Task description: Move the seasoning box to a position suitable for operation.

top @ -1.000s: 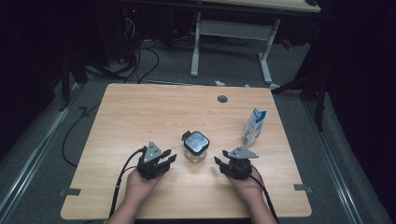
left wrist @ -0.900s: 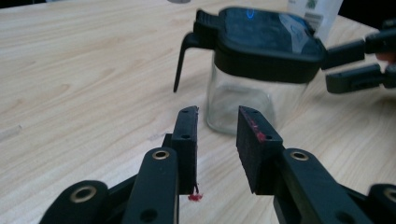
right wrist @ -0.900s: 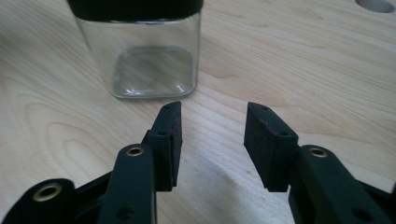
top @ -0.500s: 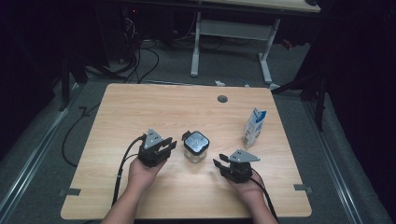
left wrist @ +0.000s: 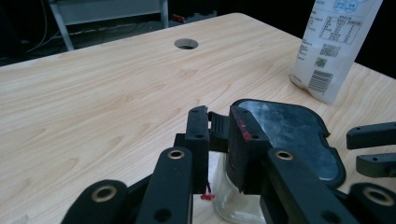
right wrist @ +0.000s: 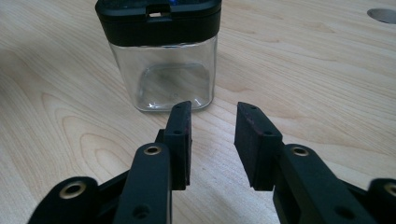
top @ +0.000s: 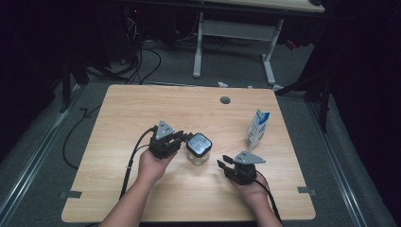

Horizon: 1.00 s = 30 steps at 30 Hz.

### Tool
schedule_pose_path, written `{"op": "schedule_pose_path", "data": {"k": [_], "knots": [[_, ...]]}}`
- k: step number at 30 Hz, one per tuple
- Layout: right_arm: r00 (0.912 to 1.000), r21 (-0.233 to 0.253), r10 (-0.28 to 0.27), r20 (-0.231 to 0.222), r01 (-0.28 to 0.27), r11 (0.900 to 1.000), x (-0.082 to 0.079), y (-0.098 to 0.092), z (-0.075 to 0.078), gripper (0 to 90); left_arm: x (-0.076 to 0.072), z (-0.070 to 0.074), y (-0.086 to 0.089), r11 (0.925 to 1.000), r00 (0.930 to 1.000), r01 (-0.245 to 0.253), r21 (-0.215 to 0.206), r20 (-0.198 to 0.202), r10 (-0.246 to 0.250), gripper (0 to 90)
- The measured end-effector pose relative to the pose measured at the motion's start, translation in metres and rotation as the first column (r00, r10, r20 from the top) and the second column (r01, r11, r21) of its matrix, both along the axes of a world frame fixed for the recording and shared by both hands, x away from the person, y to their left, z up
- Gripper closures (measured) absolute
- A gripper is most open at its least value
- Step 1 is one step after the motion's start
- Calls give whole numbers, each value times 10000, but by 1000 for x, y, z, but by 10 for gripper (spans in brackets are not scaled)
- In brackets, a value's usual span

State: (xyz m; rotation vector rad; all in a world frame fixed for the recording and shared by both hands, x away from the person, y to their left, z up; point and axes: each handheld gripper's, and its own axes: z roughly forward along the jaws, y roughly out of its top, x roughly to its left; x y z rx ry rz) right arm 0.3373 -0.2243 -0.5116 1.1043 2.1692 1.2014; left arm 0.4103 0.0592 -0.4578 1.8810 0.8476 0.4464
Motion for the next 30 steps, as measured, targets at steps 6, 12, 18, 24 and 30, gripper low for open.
{"op": "schedule_pose_path", "data": {"k": [6,12,18,24,30], "knots": [[10000,54,-77,-58,78,10000,0,-1,0,693,7,-2,-9,9995,9997,145,286,211,-151,784],[9991,55,-333,-257,334,9994,2,0,0,708,12,-1,-15,9997,10000,-24,241,86,22,826],[9991,-22,-376,-190,375,9993,1,1,1,769,17,-8,-17,9991,10000,14,418,-55,-12,896],[9999,-87,-112,-119,111,9999,0,2,1,759,16,-9,-19,9991,9998,182,378,36,-184,898],[10000,-177,25,-16,-25,9998,-1,3,1,759,17,-10,-20,9994,9999,120,327,68,-122,899]]}}
